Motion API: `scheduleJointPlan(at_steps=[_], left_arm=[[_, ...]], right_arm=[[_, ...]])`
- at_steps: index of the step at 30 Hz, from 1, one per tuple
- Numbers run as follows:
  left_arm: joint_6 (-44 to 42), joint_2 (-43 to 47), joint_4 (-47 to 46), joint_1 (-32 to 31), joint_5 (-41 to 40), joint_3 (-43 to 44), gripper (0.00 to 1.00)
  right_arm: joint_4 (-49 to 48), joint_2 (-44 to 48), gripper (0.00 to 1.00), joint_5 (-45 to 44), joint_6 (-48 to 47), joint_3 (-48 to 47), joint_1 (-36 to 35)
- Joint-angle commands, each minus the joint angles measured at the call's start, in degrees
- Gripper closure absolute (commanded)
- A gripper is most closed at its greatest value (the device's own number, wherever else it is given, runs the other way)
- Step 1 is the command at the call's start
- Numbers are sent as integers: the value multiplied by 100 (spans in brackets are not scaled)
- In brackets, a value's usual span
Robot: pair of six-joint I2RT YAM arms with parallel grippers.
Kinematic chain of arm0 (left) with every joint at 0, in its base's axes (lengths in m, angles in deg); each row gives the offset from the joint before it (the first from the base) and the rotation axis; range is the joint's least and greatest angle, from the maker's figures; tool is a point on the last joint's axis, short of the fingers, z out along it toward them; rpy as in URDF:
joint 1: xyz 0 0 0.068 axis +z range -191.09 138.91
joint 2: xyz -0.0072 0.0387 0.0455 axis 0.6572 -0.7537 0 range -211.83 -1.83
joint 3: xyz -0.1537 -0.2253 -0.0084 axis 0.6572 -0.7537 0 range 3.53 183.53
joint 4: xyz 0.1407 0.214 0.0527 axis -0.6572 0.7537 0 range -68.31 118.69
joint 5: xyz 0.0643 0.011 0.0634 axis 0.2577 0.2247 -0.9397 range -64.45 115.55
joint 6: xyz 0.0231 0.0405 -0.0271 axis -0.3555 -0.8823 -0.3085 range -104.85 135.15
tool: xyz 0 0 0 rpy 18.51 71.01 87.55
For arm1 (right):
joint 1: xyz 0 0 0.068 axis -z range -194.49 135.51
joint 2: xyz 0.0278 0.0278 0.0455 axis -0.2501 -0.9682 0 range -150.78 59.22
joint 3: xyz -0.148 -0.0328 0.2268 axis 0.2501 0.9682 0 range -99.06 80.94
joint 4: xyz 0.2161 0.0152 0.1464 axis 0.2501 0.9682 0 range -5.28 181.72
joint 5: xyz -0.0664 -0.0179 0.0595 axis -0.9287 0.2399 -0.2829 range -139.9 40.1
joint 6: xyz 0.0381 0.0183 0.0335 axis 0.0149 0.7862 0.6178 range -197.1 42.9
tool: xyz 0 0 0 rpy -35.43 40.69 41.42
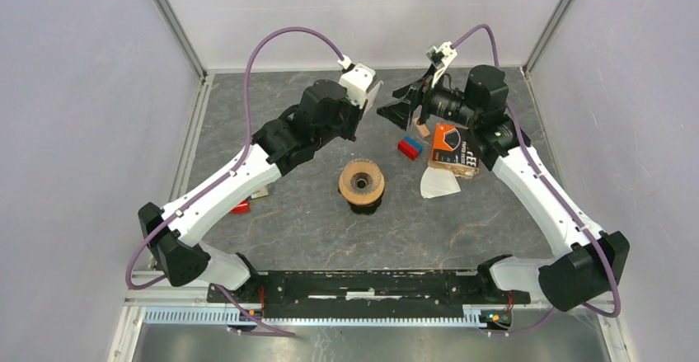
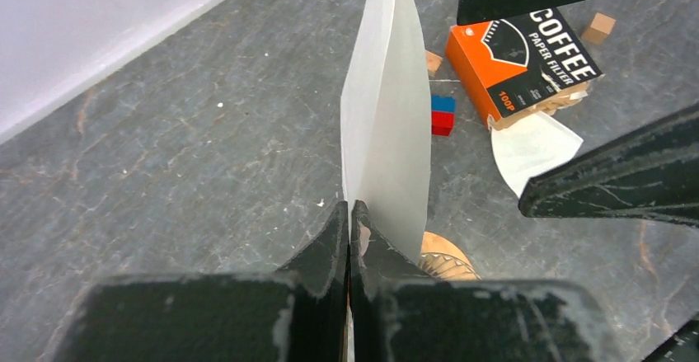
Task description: Place the coffee filter in the dripper
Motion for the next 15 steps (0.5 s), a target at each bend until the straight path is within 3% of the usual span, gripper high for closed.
scheduleJointPlan(at_steps=[1,15], left_arm=[[-535,48,-266,-204,-621,76,98],[-854,-91,-393,-498,-894,-19,98]], right_arm=[[-661,-63,20,-53,800,-70,-19],[-1181,-152,27,164,1463,383,-21]])
